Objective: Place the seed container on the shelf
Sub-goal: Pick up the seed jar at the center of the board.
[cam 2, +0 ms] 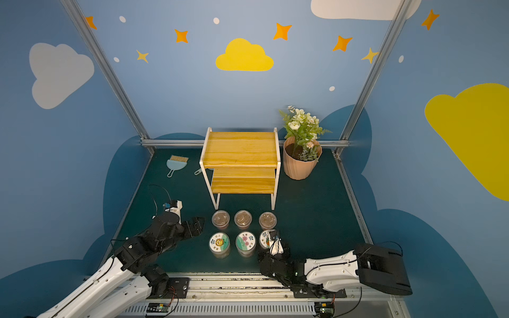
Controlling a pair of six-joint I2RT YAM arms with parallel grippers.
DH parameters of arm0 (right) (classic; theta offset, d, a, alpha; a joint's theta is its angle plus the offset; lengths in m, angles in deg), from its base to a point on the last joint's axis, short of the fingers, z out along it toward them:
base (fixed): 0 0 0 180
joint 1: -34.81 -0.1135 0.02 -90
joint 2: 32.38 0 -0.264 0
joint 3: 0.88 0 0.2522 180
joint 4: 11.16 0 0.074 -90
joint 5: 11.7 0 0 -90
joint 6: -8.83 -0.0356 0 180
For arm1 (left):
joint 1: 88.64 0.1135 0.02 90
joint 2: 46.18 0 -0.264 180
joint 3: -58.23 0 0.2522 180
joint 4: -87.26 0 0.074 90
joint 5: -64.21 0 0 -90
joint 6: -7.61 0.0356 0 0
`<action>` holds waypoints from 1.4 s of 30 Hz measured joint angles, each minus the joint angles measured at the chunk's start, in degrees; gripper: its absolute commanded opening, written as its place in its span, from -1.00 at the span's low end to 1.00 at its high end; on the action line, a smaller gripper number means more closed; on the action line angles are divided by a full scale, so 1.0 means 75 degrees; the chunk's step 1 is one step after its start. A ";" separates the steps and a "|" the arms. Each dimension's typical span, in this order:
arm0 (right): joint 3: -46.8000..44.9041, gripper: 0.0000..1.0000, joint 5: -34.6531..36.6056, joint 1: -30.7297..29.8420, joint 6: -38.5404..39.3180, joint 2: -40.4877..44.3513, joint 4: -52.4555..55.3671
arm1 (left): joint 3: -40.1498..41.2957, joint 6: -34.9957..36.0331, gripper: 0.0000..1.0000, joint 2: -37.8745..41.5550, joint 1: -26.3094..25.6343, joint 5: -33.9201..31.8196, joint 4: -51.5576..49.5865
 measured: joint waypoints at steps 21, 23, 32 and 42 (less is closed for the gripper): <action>-0.0367 0.86 0.0405 0.0064 0.0472 0.0536 -0.0268 | -0.0361 0.0178 1.00 0.0029 0.0000 -0.0189 -0.0466; -0.0367 0.74 0.0405 0.0070 0.0562 0.0507 -0.0379 | -0.0437 0.0221 1.00 0.0026 0.0000 -0.0201 -0.0472; -0.0367 0.36 0.0388 0.0093 0.0769 0.0437 -0.0475 | -0.0833 0.0554 1.00 -0.0326 -0.0015 -0.0289 -0.0472; -0.0102 0.12 0.0149 0.0085 0.0994 0.1836 0.1311 | -0.1192 0.0758 1.00 -0.0245 -0.0114 -0.0472 -0.0522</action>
